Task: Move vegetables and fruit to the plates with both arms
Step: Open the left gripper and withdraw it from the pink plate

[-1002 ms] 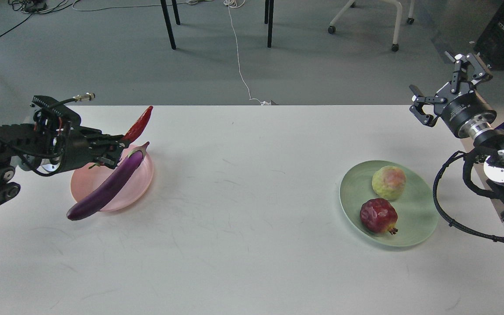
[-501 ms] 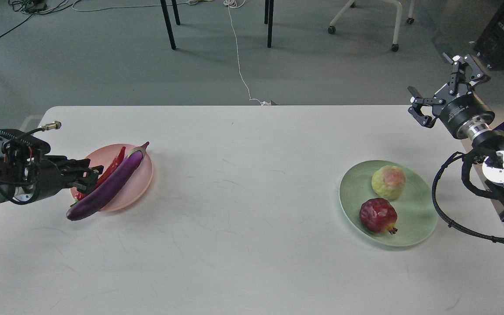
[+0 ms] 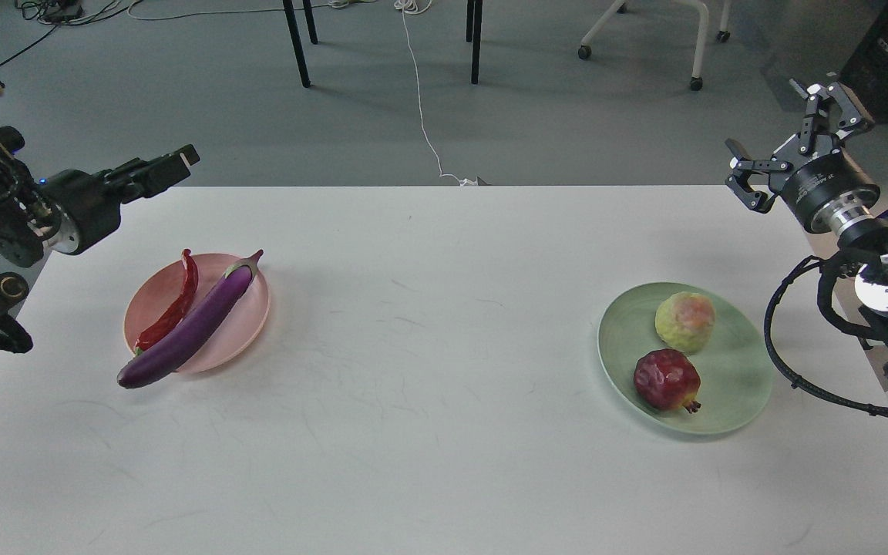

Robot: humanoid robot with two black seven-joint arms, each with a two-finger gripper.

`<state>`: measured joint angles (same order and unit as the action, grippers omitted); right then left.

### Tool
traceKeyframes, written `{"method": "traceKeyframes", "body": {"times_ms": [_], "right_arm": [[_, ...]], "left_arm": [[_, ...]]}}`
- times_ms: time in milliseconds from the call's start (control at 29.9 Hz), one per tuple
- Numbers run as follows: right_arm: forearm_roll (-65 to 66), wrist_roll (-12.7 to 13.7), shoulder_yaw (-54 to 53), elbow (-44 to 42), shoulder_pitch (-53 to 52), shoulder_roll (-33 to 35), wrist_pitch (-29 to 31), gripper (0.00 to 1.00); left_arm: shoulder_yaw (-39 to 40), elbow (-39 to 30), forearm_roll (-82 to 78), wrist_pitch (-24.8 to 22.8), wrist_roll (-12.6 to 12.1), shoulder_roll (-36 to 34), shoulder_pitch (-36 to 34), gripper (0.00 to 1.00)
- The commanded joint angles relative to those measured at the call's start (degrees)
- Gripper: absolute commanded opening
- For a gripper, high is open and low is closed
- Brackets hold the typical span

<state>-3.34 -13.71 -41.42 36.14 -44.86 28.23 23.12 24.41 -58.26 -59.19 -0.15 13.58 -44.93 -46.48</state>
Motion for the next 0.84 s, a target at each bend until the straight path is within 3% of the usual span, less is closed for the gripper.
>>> {"method": "traceKeyframes", "body": {"times_ms": [0,234,368,434,635,802], "right_arm": [[-0.17,0.00,-2.52,-0.19,-0.22,-0.10,0.00,0.99],[-1.23,0.79,-9.37,-0.19,0.30,-0.98,0.08,0.99],[-6.75,2.89,-12.80,-0.45,0.30,-4.31,0.00,0.99],[-8.26,4.39,-13.60,-1.59,0.04,-5.37,0.00,0.99],[-8.44,4.48,-15.27,-7.22,-0.49,-10.21,0.79,0.99],[-8.26,4.48,-14.13,-7.22,-0.49,-10.39,0.88,0.99]], "left_arm": [[2.21,3.85,14.69,0.59,0.48,6.06,-2.55,0.98],[15.83,12.12,41.50,-1.16,0.57,13.98,-3.70,0.98],[20.49,15.45,51.96,-6.34,0.39,18.02,-3.09,0.98],[21.73,18.52,56.19,-8.89,0.48,20.04,-2.65,0.98],[23.32,27.06,69.20,-18.03,0.65,23.83,-0.28,0.98],[23.14,27.15,70.01,-19.10,2.40,25.41,2.01,0.98]]}}
